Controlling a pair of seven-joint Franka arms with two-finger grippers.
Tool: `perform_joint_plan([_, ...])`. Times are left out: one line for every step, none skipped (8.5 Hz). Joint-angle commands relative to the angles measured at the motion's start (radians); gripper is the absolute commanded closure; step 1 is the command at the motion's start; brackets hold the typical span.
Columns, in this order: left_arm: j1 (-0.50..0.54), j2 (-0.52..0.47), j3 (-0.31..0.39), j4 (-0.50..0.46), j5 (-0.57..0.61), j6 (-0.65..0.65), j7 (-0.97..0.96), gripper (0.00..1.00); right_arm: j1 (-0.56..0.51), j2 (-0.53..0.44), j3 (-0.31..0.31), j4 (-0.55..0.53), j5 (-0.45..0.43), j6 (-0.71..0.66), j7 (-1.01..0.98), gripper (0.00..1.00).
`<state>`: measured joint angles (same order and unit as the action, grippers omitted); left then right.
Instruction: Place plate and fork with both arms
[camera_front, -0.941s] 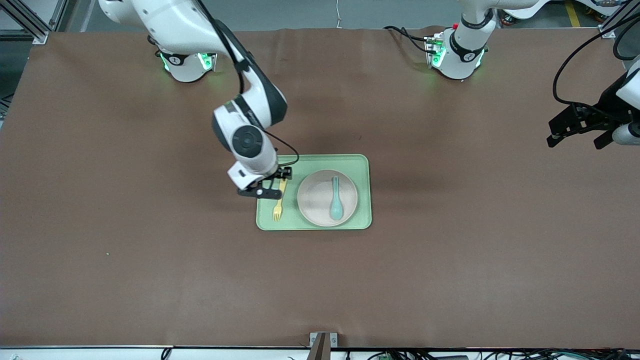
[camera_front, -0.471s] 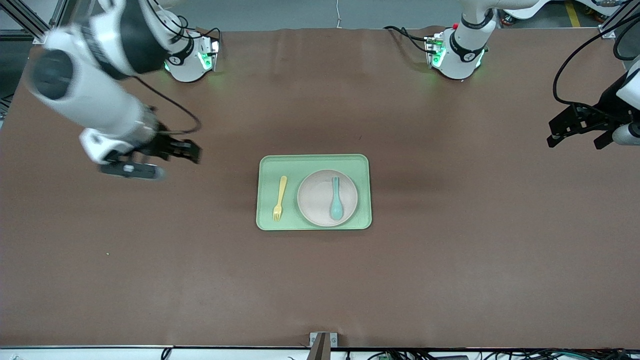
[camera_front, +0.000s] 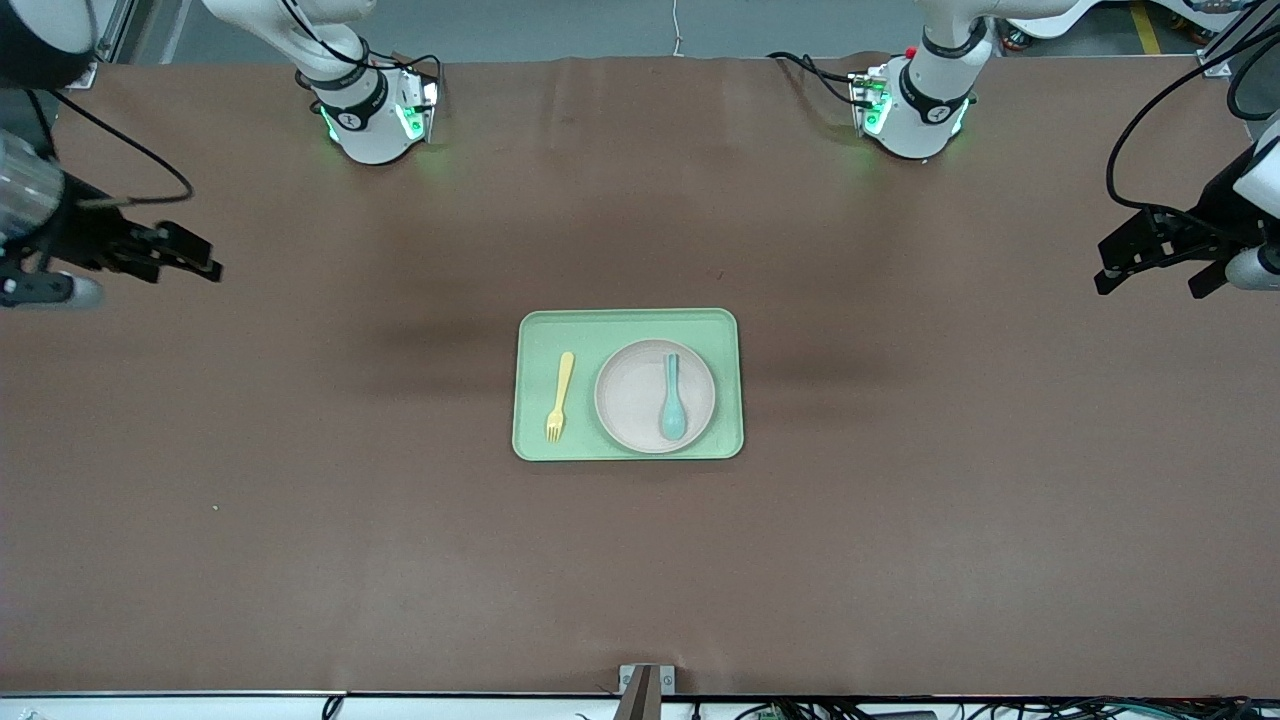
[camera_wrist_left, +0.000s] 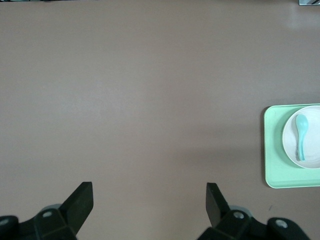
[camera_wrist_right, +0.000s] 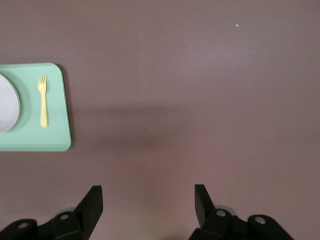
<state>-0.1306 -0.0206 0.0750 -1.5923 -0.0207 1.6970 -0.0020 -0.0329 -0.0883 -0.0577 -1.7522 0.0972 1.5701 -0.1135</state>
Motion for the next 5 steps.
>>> perform_joint_plan([0.002, -0.01, -0.006, 0.002, 0.022, 0.004, -0.01, 0.01, -0.015, -0.015, 0.033, 0.064, -0.077, -0.006, -0.057, 0.18])
perform_joint_plan([0.002, -0.01, -0.004, 0.003, 0.021, 0.004, -0.012, 0.01, 0.008, 0.043, 0.033, 0.151, -0.124, -0.004, -0.057, 0.15])
perform_joint_plan([0.003, -0.01, -0.004, 0.005, 0.021, 0.004, -0.015, 0.01, 0.011, 0.103, 0.033, 0.242, -0.123, -0.004, -0.049, 0.05])
perform_joint_plan([0.002, -0.01, -0.004, 0.006, 0.021, 0.004, -0.024, 0.01, 0.01, 0.136, 0.033, 0.285, -0.114, -0.005, -0.04, 0.02])
perform_joint_plan([0.002, -0.009, -0.004, 0.006, 0.019, 0.004, -0.026, 0.0, 0.013, 0.139, 0.033, 0.289, -0.114, -0.004, -0.035, 0.01])
